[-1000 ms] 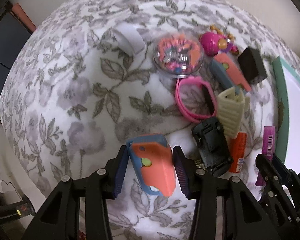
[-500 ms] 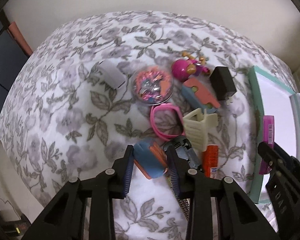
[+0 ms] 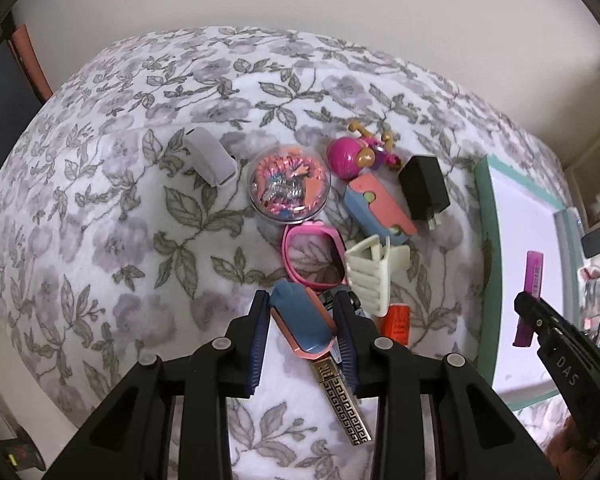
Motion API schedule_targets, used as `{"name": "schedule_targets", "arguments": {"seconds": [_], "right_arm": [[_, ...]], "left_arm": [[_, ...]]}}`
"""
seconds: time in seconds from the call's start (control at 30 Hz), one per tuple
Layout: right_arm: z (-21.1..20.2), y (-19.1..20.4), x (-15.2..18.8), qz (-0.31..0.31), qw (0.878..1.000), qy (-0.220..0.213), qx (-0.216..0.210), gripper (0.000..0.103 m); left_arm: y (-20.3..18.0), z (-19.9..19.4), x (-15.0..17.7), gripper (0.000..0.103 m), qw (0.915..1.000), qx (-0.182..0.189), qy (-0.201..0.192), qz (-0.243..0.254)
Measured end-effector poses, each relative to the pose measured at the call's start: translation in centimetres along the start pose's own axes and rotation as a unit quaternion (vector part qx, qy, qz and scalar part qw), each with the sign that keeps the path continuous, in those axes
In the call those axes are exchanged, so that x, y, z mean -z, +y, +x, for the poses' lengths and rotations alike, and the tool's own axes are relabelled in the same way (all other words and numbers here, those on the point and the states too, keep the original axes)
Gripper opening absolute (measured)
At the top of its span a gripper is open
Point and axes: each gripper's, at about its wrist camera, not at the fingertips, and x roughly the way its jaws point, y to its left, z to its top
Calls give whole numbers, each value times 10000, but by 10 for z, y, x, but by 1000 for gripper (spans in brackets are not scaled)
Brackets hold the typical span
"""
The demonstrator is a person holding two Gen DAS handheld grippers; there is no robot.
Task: Organize rigid objects
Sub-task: 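Close the left gripper on the toy phone and lift it while the right lifts the glue stick, then carry the toy phone and glue stick into the white tray and release both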
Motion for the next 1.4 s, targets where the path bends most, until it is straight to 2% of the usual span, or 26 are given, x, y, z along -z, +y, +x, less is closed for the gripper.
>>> {"name": "schedule_targets", "arguments": {"seconds": [0.17, 0.27, 0.57, 0.63, 0.77, 1.0, 1.17, 1.4], "right_arm": [[1, -9, -3, 117, 9999, -27, -4, 20], [1, -19, -6, 297, 9995, -23, -71, 20], [-4, -40, -13, 558, 9983, -162, -19, 20], [-8, -46, -15, 637, 9977, -246, 8, 20], [-11, -63, -19, 865, 9956, -363, 54, 20], [-10, -94, -21, 1122, 9928, -307, 287, 20], [-6, -112, -23, 1227, 9911, -306, 419, 20], [7, -133, -28, 1352, 9884, -227, 656, 20]], "left_arm": [[7, -2, -4, 33, 9997, 159, -49, -162], [11, -5, -6, 33, 9986, 447, -90, -271], [3, -21, -10, 32, 9976, 596, -278, -224], [-5, -31, -14, 32, 9971, 615, -428, -148], [-50, -45, -27, 32, 9953, 588, -637, 420], [-132, -28, -40, 32, 9903, 808, -259, 1104], [-179, -3, -41, 32, 9856, 1037, 149, 1323], [-211, 32, -38, 32, 9814, 1137, 564, 1439]]}}
